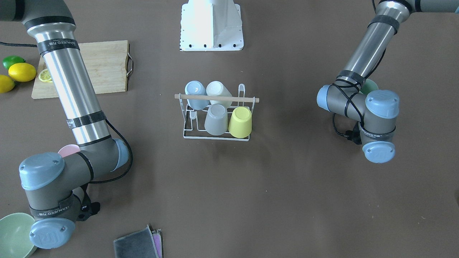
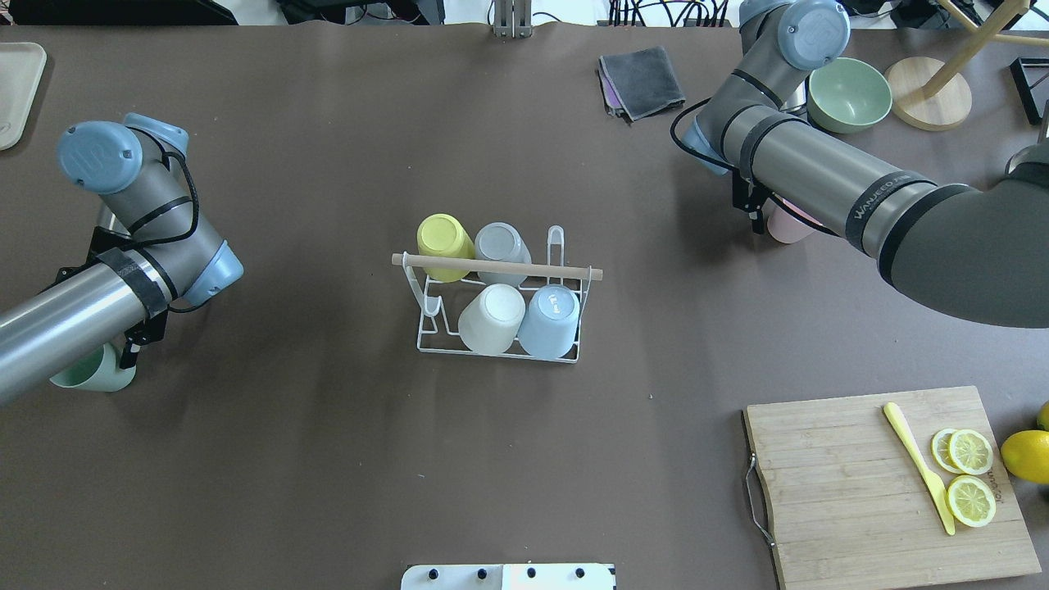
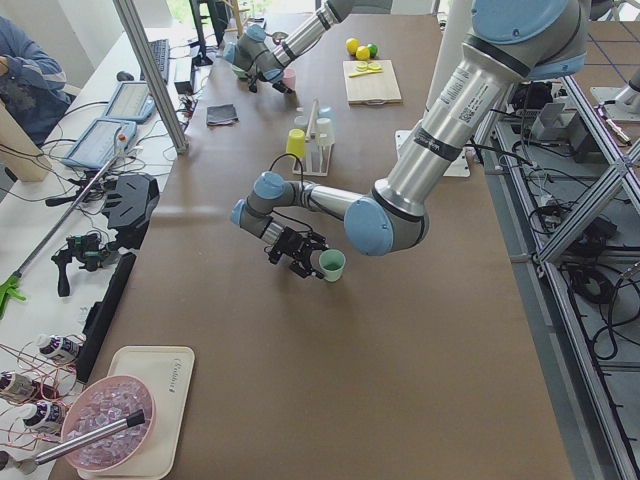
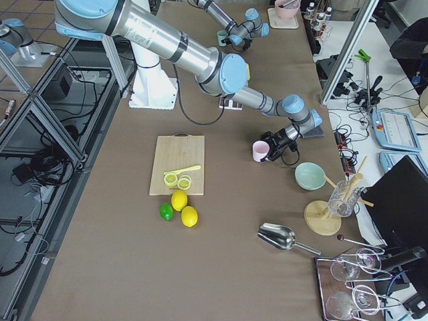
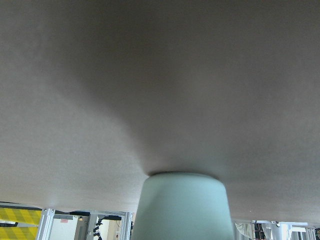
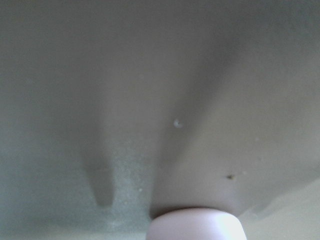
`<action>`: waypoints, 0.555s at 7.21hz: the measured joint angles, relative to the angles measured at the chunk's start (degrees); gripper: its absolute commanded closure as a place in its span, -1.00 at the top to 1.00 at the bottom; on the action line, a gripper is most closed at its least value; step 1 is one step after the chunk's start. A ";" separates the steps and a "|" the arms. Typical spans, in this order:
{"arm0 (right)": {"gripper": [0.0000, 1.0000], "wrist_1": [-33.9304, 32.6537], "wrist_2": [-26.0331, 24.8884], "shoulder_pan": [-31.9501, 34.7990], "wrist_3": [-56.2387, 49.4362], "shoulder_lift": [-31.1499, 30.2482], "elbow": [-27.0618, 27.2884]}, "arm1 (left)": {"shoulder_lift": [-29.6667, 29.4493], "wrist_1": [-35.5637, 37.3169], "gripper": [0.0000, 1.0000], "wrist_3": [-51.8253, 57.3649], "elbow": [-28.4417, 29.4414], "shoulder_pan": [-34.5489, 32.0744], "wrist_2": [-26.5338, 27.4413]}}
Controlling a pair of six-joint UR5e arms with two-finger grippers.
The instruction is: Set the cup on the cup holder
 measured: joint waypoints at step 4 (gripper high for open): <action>0.08 -0.73 -0.14 -0.11 0.12 0.36 -0.18 | 0.59 0.10 0.83 0.03 0.00 0.10 -0.09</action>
